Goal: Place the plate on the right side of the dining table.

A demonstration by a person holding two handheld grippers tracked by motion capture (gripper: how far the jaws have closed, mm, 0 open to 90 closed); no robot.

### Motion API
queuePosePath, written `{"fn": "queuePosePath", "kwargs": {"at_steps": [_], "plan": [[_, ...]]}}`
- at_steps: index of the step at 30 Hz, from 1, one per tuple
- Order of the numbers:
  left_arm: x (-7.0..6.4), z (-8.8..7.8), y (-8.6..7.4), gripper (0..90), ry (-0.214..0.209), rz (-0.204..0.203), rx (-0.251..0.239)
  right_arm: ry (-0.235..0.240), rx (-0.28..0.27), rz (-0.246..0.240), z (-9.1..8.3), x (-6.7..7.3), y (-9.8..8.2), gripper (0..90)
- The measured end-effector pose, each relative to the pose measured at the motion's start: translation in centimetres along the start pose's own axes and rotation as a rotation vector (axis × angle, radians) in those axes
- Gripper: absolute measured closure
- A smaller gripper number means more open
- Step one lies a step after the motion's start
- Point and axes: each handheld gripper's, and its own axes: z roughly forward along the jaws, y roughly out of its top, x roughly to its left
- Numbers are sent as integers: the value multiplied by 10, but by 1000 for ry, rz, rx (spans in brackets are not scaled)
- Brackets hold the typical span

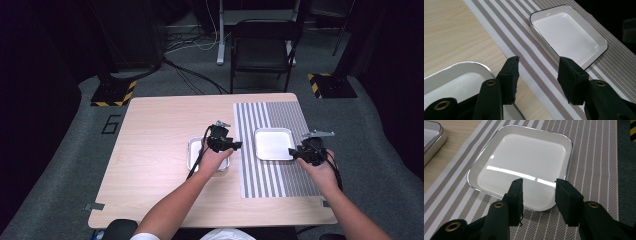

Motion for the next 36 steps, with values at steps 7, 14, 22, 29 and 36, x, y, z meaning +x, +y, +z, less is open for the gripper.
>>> {"fn": "queuePosePath", "kwargs": {"at_steps": [7,14,22,29,36], "plan": [[13,-15,-6,509,15,-9,-14,-33,11,-32,-7,14,-2,586],[21,-25,-13,506,16,-10,-13,-10,5,63,-22,-6,-8,586],[23,-36,-14,502,9,-2,-25,0,-12,37,-42,6,-17,586],[32,-48,-18,490,22,9,-26,52,-30,-15,-47,39,-19,585],[50,-69,-24,489,45,-15,-53,115,-35,-74,-39,69,-13,584]]}}
